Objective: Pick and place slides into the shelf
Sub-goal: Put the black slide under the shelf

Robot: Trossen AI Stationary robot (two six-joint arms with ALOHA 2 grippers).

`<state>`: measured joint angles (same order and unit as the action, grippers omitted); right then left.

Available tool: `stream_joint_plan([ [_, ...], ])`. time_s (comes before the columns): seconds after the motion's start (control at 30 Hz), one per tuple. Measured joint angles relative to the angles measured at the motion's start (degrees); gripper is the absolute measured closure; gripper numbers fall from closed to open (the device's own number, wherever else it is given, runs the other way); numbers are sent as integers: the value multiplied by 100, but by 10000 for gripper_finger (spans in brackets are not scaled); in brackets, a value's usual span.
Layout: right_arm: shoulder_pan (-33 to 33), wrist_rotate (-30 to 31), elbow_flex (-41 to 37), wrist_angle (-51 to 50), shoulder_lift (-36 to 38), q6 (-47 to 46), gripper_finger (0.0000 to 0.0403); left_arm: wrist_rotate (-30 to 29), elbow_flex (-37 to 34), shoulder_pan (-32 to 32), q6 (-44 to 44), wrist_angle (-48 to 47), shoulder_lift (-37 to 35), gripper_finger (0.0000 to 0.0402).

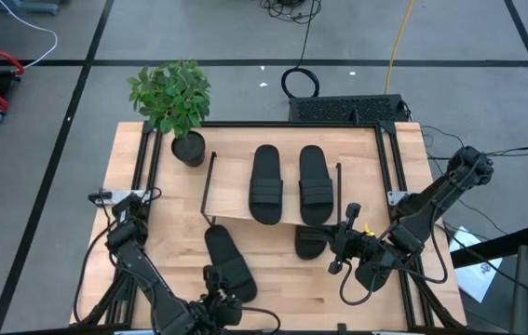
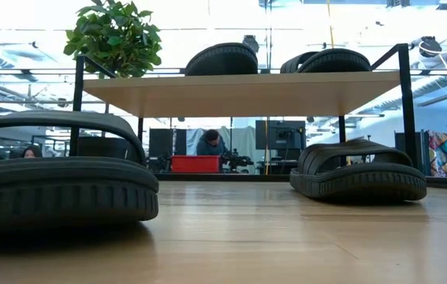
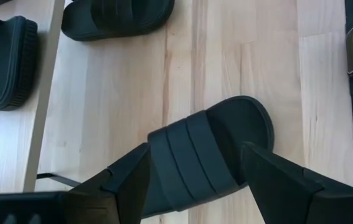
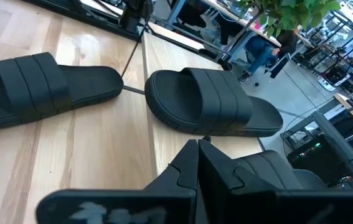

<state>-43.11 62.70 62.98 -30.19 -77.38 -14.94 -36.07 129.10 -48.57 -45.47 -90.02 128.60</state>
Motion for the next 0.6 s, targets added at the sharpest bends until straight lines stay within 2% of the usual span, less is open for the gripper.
stream_joint_plan([
  [0.17, 0, 0, 0, 0, 0, 0, 403, -220, -42, 54, 256, 9, -7, 156],
  [0.27, 0, 0, 0, 0, 0, 0, 403, -627, -414, 76, 471, 9, -253, 156],
  [0.4, 0, 0, 0, 2, 0, -26, 403, -765, -1006, 276, 64, -3, -785, 156],
  [0.47, 0, 0, 0, 2, 0, -22, 403, -532, -1320, 439, -16, 160, -971, 156],
  [0.6, 9, 4, 0, 23, 0, -4, 403, 716, -1958, 824, 747, 1260, -1399, 156],
])
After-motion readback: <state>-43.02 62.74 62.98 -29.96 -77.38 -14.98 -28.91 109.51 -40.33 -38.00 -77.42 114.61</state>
